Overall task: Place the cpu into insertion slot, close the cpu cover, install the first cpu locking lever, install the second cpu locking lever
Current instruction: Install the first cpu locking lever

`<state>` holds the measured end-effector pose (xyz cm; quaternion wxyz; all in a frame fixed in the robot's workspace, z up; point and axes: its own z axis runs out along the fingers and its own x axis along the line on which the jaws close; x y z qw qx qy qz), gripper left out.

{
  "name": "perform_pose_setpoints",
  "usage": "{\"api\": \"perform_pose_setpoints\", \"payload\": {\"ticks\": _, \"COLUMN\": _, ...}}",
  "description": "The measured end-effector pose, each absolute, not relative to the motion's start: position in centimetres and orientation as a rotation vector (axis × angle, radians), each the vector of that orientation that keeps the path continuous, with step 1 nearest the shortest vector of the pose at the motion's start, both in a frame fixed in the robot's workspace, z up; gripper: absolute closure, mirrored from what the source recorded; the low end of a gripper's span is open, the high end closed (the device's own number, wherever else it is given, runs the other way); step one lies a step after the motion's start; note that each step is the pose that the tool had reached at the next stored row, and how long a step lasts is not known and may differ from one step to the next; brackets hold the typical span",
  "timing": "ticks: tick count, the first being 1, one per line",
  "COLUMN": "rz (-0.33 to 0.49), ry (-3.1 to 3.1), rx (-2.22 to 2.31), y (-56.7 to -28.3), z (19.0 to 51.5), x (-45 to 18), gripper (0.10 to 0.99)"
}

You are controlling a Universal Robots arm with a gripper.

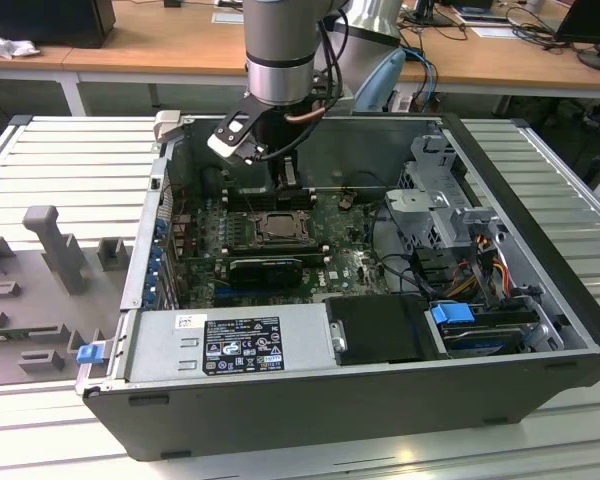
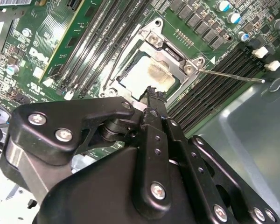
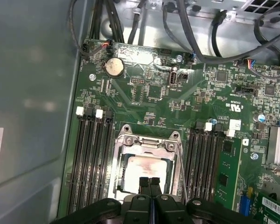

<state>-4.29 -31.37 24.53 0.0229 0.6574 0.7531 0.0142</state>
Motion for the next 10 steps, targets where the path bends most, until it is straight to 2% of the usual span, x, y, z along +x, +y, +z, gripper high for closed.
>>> {"api": "perform_pose_setpoints", "payload": {"ticks": 10, "rz": 0.046, "ry": 2.388, "rx": 1.971, "y": -31.38, "z": 24.53, "x": -4.29, "gripper": 0.98}}
